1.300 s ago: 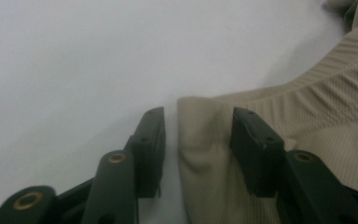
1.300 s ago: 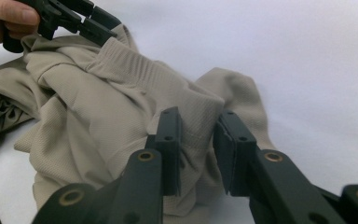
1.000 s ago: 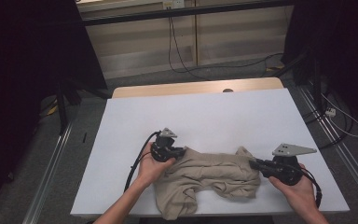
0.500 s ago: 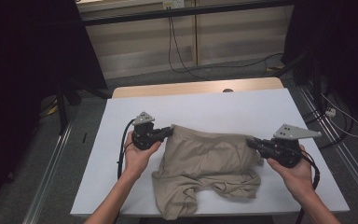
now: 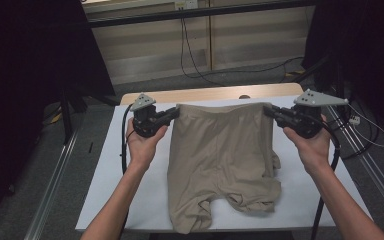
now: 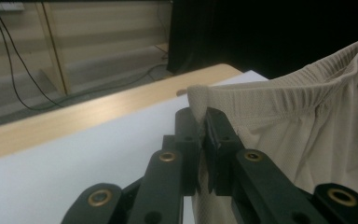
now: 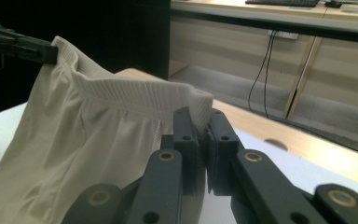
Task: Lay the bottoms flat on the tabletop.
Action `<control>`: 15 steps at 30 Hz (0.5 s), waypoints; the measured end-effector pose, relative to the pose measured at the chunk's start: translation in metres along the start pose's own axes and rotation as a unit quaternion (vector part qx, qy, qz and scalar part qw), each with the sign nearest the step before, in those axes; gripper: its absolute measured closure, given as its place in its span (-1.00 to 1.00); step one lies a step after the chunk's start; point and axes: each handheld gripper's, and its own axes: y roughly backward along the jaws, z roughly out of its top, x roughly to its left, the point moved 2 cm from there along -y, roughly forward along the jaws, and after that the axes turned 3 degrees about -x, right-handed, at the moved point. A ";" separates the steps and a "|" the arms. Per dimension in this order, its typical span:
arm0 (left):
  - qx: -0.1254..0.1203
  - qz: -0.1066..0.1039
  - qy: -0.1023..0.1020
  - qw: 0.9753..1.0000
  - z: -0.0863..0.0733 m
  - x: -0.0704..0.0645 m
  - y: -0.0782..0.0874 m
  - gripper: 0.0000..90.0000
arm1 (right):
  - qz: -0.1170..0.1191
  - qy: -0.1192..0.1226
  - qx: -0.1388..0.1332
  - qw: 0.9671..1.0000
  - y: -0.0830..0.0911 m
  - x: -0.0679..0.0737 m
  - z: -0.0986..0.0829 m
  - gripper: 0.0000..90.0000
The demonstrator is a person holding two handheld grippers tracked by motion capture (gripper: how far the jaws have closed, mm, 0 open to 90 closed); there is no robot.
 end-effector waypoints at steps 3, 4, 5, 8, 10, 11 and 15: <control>-0.008 0.006 -0.004 1.000 0.010 0.002 -0.001 0.89 | -0.004 0.004 -0.003 1.000 -0.004 -0.005 0.009 0.88; -0.008 0.009 -0.006 1.000 0.014 0.002 -0.001 0.89 | -0.010 0.006 -0.004 1.000 -0.009 -0.008 0.019 0.88; -0.012 0.012 -0.009 1.000 0.018 0.003 -0.002 0.89 | -0.010 0.006 -0.004 1.000 -0.009 -0.008 0.019 0.88; -0.025 0.022 -0.003 0.999 0.034 0.010 -0.006 0.89 | -0.018 0.010 -0.008 1.000 -0.020 -0.015 0.039 0.88; -0.029 0.026 -0.001 0.999 0.040 0.014 -0.010 0.89 | -0.022 0.015 -0.010 1.000 -0.026 -0.020 0.048 0.88; -0.031 0.028 0.001 0.999 0.042 0.016 -0.012 0.89 | -0.022 0.014 -0.012 1.000 -0.029 -0.023 0.051 0.88; -0.031 0.035 0.004 0.999 0.046 0.023 -0.019 0.89 | -0.026 0.009 -0.010 1.000 -0.045 -0.034 0.056 0.88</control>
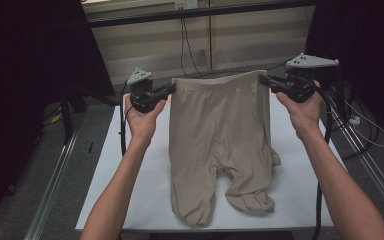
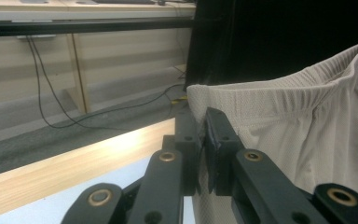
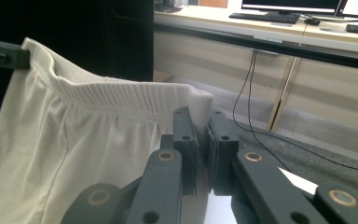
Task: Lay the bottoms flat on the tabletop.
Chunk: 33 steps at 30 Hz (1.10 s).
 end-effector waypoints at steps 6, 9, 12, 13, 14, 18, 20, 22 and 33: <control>0.033 0.001 -0.001 0.999 -0.020 0.008 -0.017 0.89 | 0.004 -0.021 0.034 0.999 -0.024 -0.013 -0.028 0.86; 0.049 0.005 -0.004 0.999 -0.028 0.011 -0.025 0.89 | -0.002 -0.023 0.056 0.998 -0.036 -0.017 -0.042 0.86; 0.051 0.010 0.006 0.999 -0.031 0.016 -0.034 0.89 | -0.008 -0.033 0.065 0.997 -0.047 -0.022 -0.050 0.86; 0.052 0.013 0.008 0.999 -0.033 0.018 -0.037 0.89 | -0.010 -0.036 0.067 0.997 -0.050 -0.024 -0.052 0.86; 0.051 0.014 0.015 0.998 -0.034 0.019 -0.040 0.89 | -0.011 -0.036 0.069 0.997 -0.054 -0.025 -0.054 0.86; 0.070 0.020 0.016 0.997 -0.043 0.026 -0.051 0.88 | -0.017 -0.040 0.078 0.996 -0.066 -0.029 -0.062 0.86; 0.076 0.022 0.026 0.997 -0.049 0.028 -0.056 0.89 | -0.019 -0.040 0.088 0.995 -0.071 -0.030 -0.068 0.87; 0.084 0.023 0.032 0.996 -0.054 0.031 -0.060 0.88 | -0.019 -0.041 0.095 0.994 -0.076 -0.030 -0.073 0.87; 0.106 0.056 0.056 0.991 -0.076 0.043 -0.071 0.27 | -0.070 -0.055 0.128 0.988 -0.086 -0.039 -0.091 0.15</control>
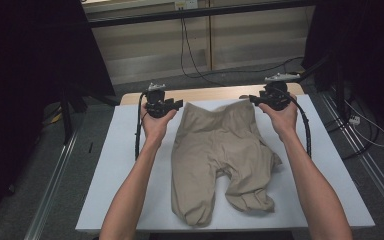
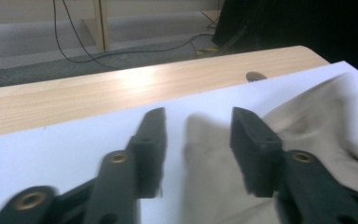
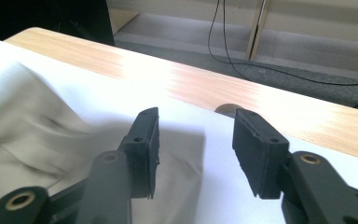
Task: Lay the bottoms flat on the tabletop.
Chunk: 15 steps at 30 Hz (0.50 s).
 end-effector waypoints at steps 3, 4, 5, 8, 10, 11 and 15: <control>0.006 0.000 -0.001 1.000 -0.004 0.001 0.002 0.11 | 0.000 0.007 0.001 1.000 0.004 0.001 -0.003 0.07; 0.011 0.001 -0.003 1.000 -0.008 0.000 0.005 0.04 | 0.002 0.011 0.001 1.000 0.007 0.002 -0.004 0.05; 0.009 -0.003 -0.003 1.000 -0.010 -0.001 0.007 -0.03 | 0.004 0.014 0.001 1.000 0.009 0.003 -0.005 0.04; 0.007 -0.008 -0.011 1.000 -0.017 -0.004 0.015 -0.10 | 0.014 0.019 0.001 1.000 0.019 0.008 -0.013 0.03; 0.015 -0.010 -0.020 1.000 -0.022 -0.007 0.020 -0.17 | 0.021 0.028 0.006 0.999 0.025 0.013 -0.020 0.03; 0.016 -0.014 -0.025 0.999 -0.025 -0.009 0.023 -0.18 | 0.025 0.030 0.007 0.999 0.028 0.016 -0.024 0.04; 0.020 -0.031 -0.047 0.998 -0.035 -0.021 0.041 -0.25 | 0.052 0.048 0.009 0.997 0.048 0.033 -0.037 0.09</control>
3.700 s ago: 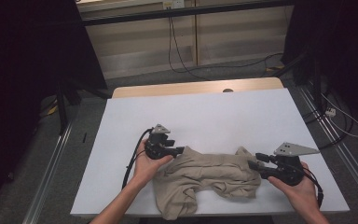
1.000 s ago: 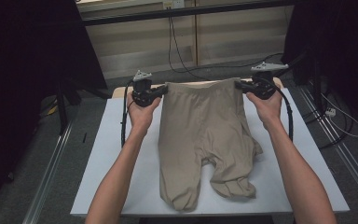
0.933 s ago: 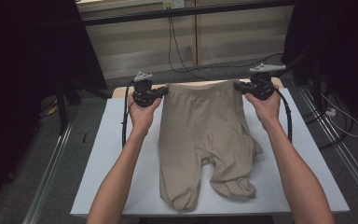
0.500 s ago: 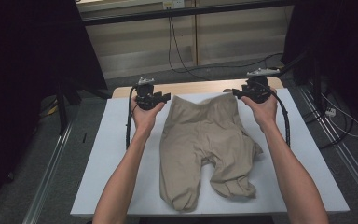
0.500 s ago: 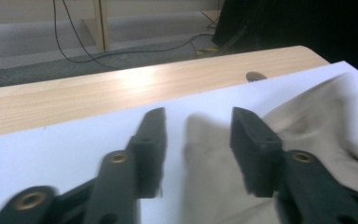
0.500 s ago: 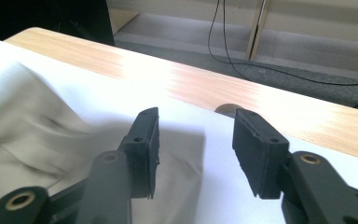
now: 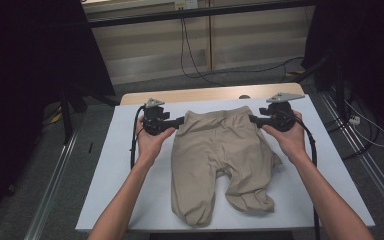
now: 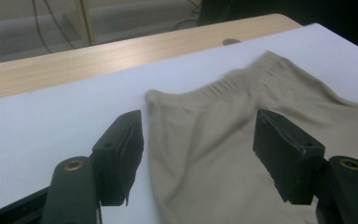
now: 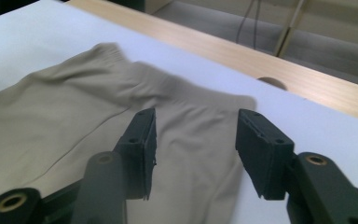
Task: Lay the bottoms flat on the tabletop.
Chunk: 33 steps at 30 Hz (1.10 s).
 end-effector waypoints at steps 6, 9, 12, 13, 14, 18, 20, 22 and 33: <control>0.018 -0.020 -0.034 0.999 -0.026 -0.028 0.025 -0.24 | 0.037 0.030 -0.008 0.999 0.033 0.030 -0.018 0.45; 0.035 -0.044 -0.032 0.998 -0.046 -0.042 0.038 -0.23 | 0.060 0.043 -0.001 0.997 0.047 0.044 -0.032 0.57; 0.048 -0.056 -0.048 0.996 -0.059 -0.052 0.047 -0.20 | 0.085 0.052 0.009 0.995 0.059 0.063 -0.049 0.60; 0.055 -0.068 -0.061 0.994 -0.071 -0.063 0.058 -0.20 | 0.095 0.056 0.014 0.994 0.063 0.069 -0.054 0.59; 0.057 -0.079 -0.062 0.993 -0.077 -0.068 0.063 -0.20 | 0.103 0.060 0.022 0.993 0.067 0.076 -0.060 0.57; 0.062 -0.092 -0.072 0.991 -0.093 -0.082 0.081 -0.20 | 0.127 0.065 0.029 0.989 0.081 0.096 -0.073 0.49; 0.071 -0.110 -0.074 0.989 -0.106 -0.093 0.094 -0.18 | 0.143 0.075 0.041 0.986 0.094 0.115 -0.086 0.47; 0.078 -0.120 -0.082 0.986 -0.116 -0.101 0.103 -0.17 | 0.155 0.083 0.053 0.983 0.100 0.127 -0.096 0.43; 0.099 -0.149 -0.123 0.976 -0.143 -0.131 0.115 -0.37 | 0.153 0.103 0.107 0.977 0.101 0.147 -0.131 -0.46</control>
